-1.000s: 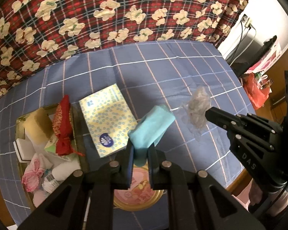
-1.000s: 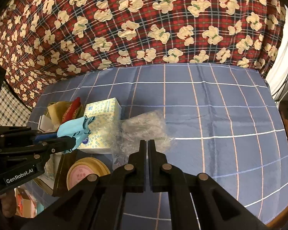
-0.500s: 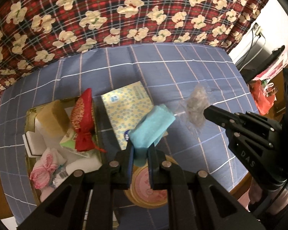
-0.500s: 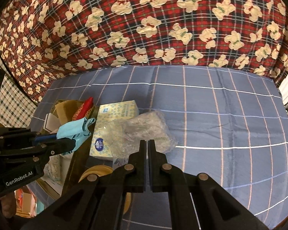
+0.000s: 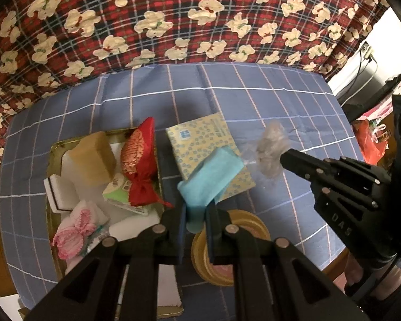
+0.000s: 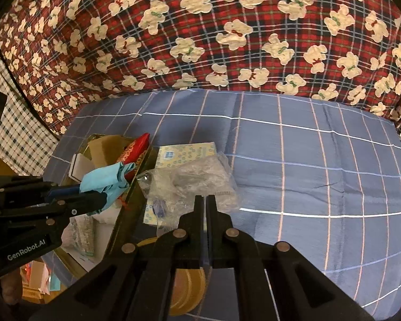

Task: Organize soft objects
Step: 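Lift the teal cloth and plastic bag and carry them over the tray, then lower the teal cloth and plastic bag into the tray and open both grippers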

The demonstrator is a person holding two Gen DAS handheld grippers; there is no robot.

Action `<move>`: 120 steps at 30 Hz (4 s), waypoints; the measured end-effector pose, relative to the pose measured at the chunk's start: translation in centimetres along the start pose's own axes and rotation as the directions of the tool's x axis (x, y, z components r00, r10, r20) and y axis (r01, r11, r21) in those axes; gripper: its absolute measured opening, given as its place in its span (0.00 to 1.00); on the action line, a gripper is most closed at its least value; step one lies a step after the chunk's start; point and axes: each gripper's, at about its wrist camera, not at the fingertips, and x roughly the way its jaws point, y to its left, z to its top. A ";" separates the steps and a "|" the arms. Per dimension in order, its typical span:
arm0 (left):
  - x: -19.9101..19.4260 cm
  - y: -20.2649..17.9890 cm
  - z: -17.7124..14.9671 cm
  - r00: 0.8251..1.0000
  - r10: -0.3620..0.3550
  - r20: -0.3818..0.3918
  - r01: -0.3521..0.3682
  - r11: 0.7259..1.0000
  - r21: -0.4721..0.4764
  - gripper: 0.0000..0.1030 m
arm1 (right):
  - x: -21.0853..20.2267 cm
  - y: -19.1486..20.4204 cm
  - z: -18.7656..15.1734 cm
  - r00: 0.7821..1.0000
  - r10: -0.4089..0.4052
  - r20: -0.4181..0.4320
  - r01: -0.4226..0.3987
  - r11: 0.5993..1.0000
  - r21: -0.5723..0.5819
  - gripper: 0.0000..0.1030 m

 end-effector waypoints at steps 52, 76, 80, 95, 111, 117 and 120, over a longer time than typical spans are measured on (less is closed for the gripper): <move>-2.2 9.5 -4.8 0.997 0.078 0.009 -0.074 0.969 -0.235 0.09 | 3.2 10.1 1.3 0.993 0.102 -0.058 -0.111 0.974 -0.198 0.02; -1.5 14.1 -7.6 0.991 0.121 -0.050 -0.131 0.932 -0.339 0.09 | 6.1 15.3 1.4 0.979 0.158 -0.127 -0.189 0.938 -0.290 0.02; -1.1 14.8 -8.0 0.990 0.121 -0.066 -0.137 0.926 -0.353 0.09 | 7.1 16.2 1.1 0.976 0.156 -0.152 -0.197 0.930 -0.309 0.02; 1.5 16.4 -9.2 0.983 0.100 -0.153 -0.150 0.918 -0.367 0.10 | 10.1 18.1 0.1 0.968 0.137 -0.211 -0.206 0.912 -0.355 0.02; -1.0 15.6 -8.3 0.977 0.174 -0.122 -0.205 0.922 -0.329 0.62 | 9.6 18.0 0.6 0.961 0.167 -0.220 -0.237 0.908 -0.346 0.52; -3.8 15.2 -8.0 0.970 0.240 -0.039 -0.240 0.916 -0.322 0.66 | 7.4 17.6 1.6 0.974 0.150 -0.167 -0.201 0.915 -0.351 0.52; -4.4 15.4 -7.8 0.967 0.255 -0.012 -0.244 0.912 -0.329 0.67 | 6.3 17.4 1.8 0.980 0.142 -0.138 -0.184 0.915 -0.359 0.53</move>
